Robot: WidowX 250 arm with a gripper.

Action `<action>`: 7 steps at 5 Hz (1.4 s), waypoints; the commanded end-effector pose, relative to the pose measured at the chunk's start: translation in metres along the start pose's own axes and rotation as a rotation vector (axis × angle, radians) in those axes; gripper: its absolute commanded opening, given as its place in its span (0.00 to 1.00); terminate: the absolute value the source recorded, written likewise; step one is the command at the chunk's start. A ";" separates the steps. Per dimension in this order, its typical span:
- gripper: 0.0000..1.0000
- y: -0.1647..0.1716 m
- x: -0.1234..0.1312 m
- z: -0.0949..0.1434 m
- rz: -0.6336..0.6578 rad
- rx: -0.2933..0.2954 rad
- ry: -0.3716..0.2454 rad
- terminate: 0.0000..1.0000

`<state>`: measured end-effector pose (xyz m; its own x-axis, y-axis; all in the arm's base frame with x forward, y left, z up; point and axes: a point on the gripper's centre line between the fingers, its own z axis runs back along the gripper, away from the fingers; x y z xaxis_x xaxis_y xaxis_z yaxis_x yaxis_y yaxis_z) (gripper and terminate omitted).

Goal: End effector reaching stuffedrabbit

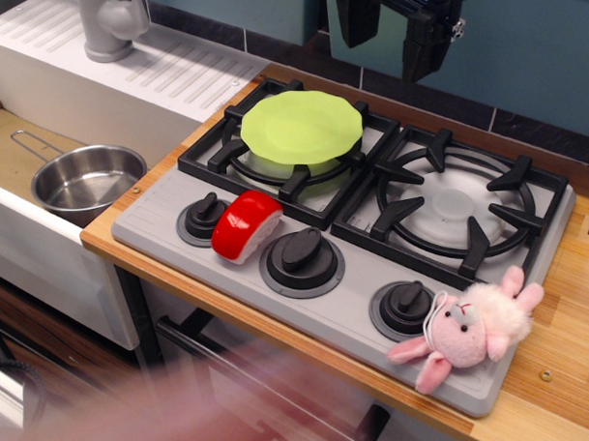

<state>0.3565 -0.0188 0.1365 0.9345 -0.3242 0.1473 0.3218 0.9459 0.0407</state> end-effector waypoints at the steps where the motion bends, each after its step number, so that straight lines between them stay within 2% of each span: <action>1: 1.00 0.000 0.000 0.000 0.000 0.000 0.000 0.00; 2: 1.00 -0.038 -0.034 -0.003 0.034 -0.010 -0.024 0.00; 3: 1.00 -0.079 -0.059 -0.006 0.075 0.030 -0.044 0.00; 4: 1.00 -0.108 -0.071 -0.003 0.105 0.062 -0.050 0.00; 5: 1.00 -0.135 -0.077 -0.010 0.131 0.089 -0.072 0.00; 7: 1.00 -0.168 -0.066 -0.055 0.154 0.070 -0.165 0.00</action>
<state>0.2425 -0.1516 0.0564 0.9424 -0.1733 0.2860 0.1549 0.9842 0.0862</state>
